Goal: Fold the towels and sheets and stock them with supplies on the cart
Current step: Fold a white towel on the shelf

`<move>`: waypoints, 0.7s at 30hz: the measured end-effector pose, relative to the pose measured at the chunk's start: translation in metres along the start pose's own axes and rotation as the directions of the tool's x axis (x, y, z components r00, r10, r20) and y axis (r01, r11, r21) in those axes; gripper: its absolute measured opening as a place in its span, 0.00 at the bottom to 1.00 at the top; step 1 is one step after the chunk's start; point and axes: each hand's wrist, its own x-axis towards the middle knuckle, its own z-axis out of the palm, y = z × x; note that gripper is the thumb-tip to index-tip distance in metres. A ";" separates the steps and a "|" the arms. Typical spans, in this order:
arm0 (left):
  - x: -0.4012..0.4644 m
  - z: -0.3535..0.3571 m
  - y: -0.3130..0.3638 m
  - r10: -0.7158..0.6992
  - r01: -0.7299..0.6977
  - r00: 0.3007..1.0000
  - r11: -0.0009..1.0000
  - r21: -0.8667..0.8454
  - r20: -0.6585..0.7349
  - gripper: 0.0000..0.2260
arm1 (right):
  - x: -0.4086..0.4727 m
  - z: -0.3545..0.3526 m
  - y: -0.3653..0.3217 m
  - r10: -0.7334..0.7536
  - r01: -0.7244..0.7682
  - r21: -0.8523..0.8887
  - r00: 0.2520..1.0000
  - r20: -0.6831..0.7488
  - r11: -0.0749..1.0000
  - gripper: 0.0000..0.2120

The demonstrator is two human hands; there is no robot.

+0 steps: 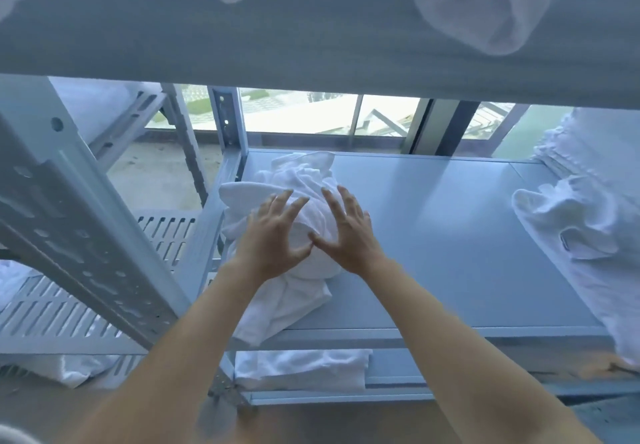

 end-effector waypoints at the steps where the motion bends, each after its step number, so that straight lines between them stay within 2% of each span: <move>1: 0.005 0.000 0.011 0.024 -0.024 1.000 1.000 0.003 -0.013 0.37 | -0.004 -0.009 0.007 0.008 -0.007 0.019 1.000 -0.013 1.000 0.44; 9: 0.052 0.048 0.114 0.126 -0.125 0.992 0.991 -0.058 0.020 0.35 | -0.045 -0.093 0.100 0.137 -0.135 0.026 0.985 -0.103 0.991 0.42; 21: 0.121 0.185 0.336 0.283 -0.263 0.948 0.954 -0.147 0.142 0.34 | -0.144 -0.226 0.320 0.377 -0.394 -0.056 0.906 -0.194 0.918 0.39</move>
